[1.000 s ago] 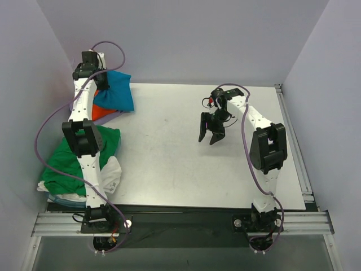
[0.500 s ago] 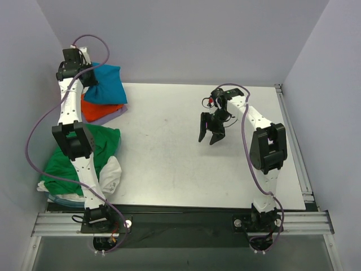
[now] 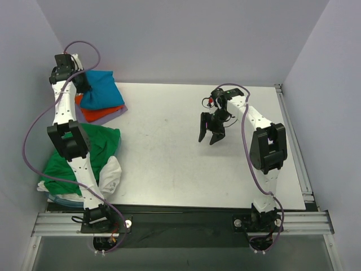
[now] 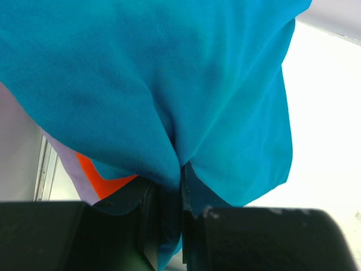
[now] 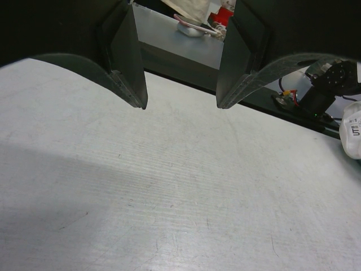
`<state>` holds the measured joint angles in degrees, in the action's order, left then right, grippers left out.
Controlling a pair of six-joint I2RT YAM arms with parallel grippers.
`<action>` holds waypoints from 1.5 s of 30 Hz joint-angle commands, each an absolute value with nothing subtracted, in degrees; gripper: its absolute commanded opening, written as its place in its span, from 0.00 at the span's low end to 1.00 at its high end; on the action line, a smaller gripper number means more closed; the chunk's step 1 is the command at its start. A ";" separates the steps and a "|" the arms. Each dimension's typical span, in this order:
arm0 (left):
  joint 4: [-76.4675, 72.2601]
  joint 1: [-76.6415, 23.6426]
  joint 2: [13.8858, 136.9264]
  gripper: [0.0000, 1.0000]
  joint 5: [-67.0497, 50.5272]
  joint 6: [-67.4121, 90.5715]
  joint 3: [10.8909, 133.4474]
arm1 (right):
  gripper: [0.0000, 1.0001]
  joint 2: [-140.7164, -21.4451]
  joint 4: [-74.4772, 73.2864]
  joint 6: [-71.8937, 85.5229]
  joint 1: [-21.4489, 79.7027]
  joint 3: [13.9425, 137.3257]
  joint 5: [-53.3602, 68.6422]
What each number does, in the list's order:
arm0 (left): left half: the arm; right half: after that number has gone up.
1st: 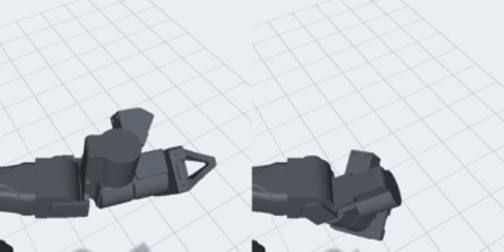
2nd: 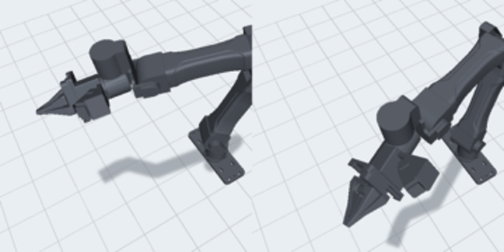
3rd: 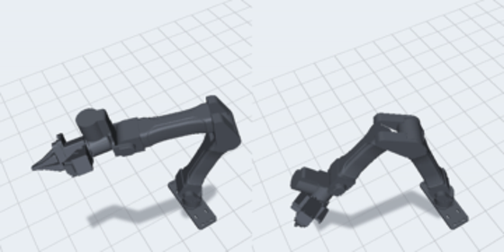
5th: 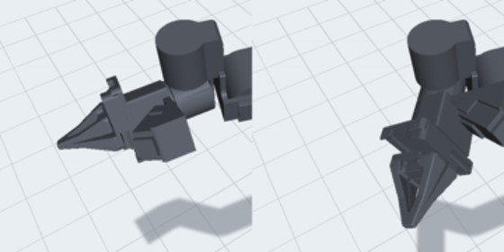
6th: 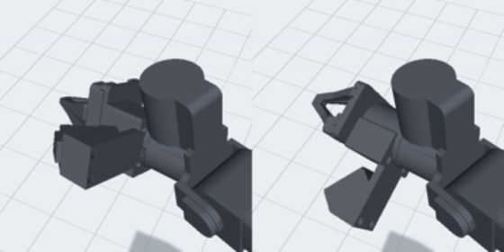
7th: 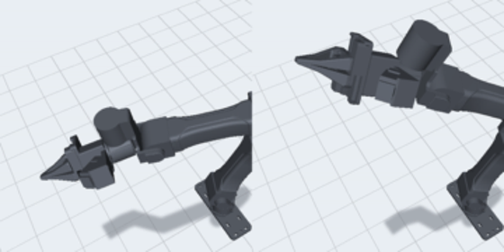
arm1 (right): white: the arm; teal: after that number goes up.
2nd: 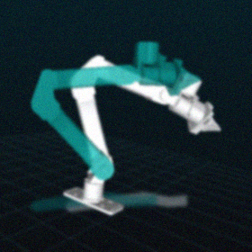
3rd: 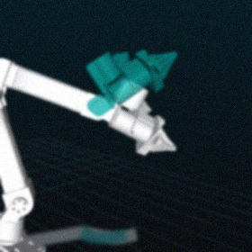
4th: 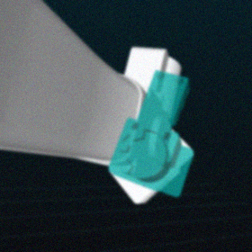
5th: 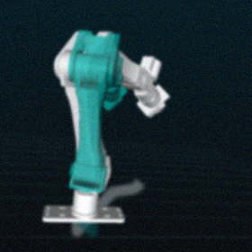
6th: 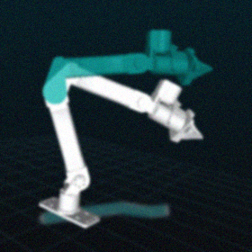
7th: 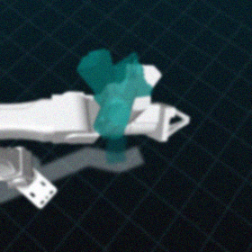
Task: Fold and stack the t-shirts
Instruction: Put the neatly folded tshirt into the corner of the board with the left arm
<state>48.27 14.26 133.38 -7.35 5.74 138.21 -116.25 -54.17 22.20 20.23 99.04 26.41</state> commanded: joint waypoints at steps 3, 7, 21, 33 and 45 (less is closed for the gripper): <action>50.18 16.52 135.44 0.38 -6.16 7.64 138.78 | 0.53 -115.66 -57.30 21.44 20.22 100.37 27.42; 52.82 17.05 135.01 0.59 -3.17 8.52 138.26 | 0.54 -115.58 -57.31 21.36 20.30 100.98 27.60; 43.87 9.68 113.75 0.84 10.80 14.85 113.31 | 0.55 -111.72 -56.87 19.69 19.51 101.08 21.54; 36.82 -14.46 94.31 0.86 17.84 23.02 91.15 | 0.56 -103.55 -48.35 20.13 16.70 94.93 15.21; 41.14 -34.01 97.91 0.90 18.11 25.40 90.61 | 0.56 -94.23 -36.31 20.30 13.62 83.77 8.88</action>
<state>41.45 -33.28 97.86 17.85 24.43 89.49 -98.04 -39.75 20.51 14.17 85.84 12.08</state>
